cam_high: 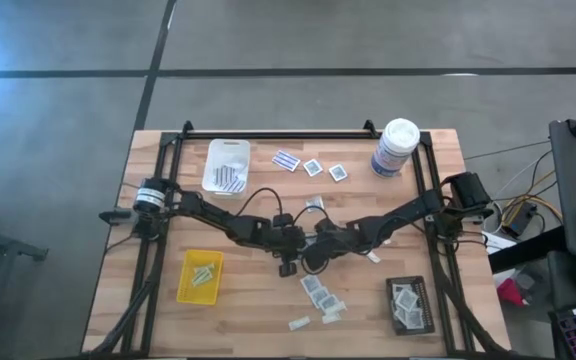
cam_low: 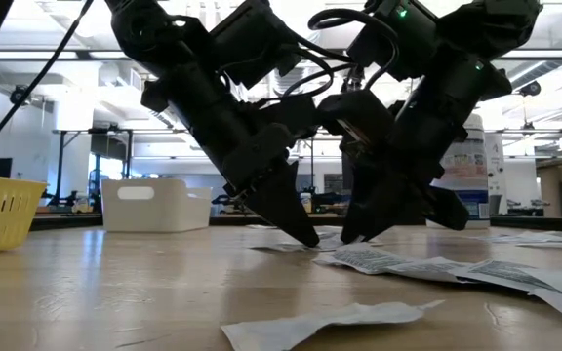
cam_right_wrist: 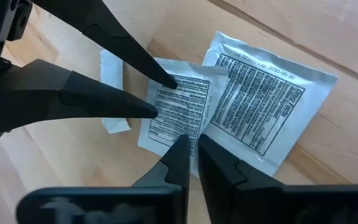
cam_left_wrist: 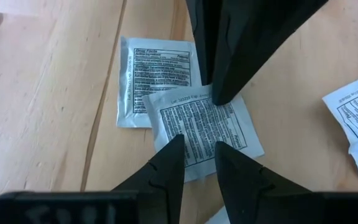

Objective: Pick & Place First Aid Supplies
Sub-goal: Put the towelette pack into the black bin

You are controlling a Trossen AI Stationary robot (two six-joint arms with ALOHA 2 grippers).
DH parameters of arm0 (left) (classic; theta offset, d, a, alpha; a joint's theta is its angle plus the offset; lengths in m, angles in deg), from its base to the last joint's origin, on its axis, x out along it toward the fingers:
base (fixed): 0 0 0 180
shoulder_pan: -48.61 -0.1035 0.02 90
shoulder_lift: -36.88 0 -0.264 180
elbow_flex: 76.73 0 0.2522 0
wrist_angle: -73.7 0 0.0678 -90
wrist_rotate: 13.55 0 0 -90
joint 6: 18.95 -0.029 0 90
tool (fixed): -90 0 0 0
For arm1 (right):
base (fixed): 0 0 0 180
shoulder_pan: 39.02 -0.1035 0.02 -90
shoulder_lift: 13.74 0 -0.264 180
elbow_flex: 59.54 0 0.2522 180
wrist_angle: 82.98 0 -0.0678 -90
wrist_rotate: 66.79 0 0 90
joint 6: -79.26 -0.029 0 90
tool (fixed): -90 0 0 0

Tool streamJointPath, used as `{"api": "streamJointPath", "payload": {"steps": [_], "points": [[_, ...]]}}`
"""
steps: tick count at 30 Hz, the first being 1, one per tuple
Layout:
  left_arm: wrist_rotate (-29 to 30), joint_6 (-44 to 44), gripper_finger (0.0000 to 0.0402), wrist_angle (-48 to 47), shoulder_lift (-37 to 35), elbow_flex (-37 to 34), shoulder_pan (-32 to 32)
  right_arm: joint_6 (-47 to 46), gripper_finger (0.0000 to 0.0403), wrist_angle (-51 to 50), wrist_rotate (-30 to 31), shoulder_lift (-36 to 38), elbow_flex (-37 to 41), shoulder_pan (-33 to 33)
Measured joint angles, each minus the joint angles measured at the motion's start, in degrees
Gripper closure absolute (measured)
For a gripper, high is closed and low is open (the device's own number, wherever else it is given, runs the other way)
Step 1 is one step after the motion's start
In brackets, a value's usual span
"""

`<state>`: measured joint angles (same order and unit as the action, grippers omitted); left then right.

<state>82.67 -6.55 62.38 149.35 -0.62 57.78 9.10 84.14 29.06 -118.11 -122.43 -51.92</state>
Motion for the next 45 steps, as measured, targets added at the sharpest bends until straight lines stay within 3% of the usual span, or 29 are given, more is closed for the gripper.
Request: {"api": "streamJointPath", "payload": {"steps": [19,28,45], "points": [[-0.3,-1.4,0.0303,-1.0,-2.8,0.0,0.0,3.8,0.0394,0.4,-0.1,0.0,0.0,-0.1],[-0.1,-1.6,0.0303,-2.5,-4.9,0.0,0.0,7.4,0.0395,-1.4,-0.4,3.6,0.0,-0.1],[0.1,-2.0,0.0303,-8.4,-9.5,0.1,0.1,8.5,0.0395,-27.2,-0.3,22.7,0.0,-4.1]]}}
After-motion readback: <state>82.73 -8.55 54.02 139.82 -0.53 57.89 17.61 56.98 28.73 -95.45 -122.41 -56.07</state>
